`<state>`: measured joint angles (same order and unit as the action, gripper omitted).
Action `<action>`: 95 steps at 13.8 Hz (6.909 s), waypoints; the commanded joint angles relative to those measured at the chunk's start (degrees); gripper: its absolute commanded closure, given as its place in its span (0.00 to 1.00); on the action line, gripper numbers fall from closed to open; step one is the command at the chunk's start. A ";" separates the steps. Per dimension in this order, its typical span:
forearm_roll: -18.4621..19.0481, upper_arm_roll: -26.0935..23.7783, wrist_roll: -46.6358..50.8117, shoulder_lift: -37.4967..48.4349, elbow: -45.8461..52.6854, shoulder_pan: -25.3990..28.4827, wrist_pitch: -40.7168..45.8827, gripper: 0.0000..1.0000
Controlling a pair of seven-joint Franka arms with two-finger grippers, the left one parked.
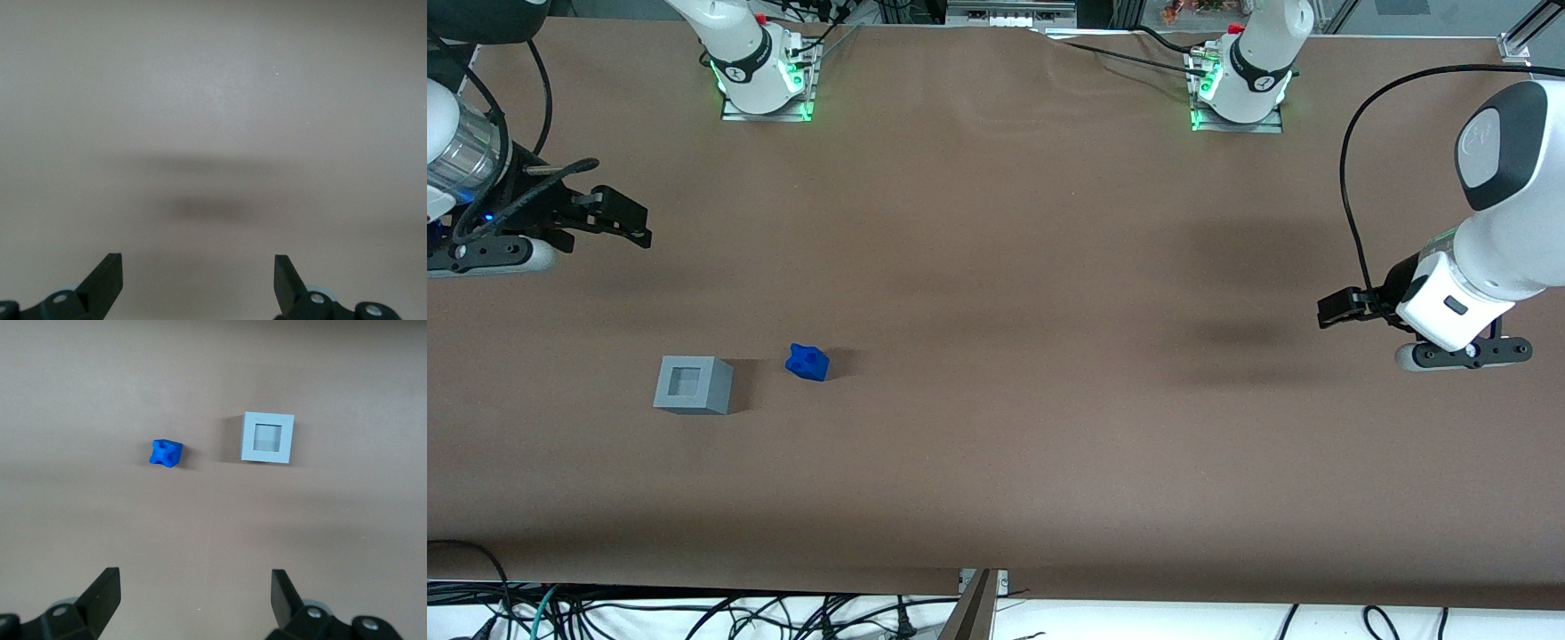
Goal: Insert blue part into gray base with right arm
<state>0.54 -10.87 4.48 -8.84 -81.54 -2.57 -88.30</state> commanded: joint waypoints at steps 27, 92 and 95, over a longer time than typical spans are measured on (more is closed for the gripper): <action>1.13 9.90 -3.42 1.02 -0.11 6.88 2.61 0.00; -5.73 11.13 -18.29 -22.71 -13.56 1.43 -43.45 0.86; -5.55 10.61 -16.52 -22.45 -13.56 1.43 -43.36 0.86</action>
<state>-4.41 0.43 -13.32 -30.32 -96.21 -0.94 -131.23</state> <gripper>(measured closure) 0.485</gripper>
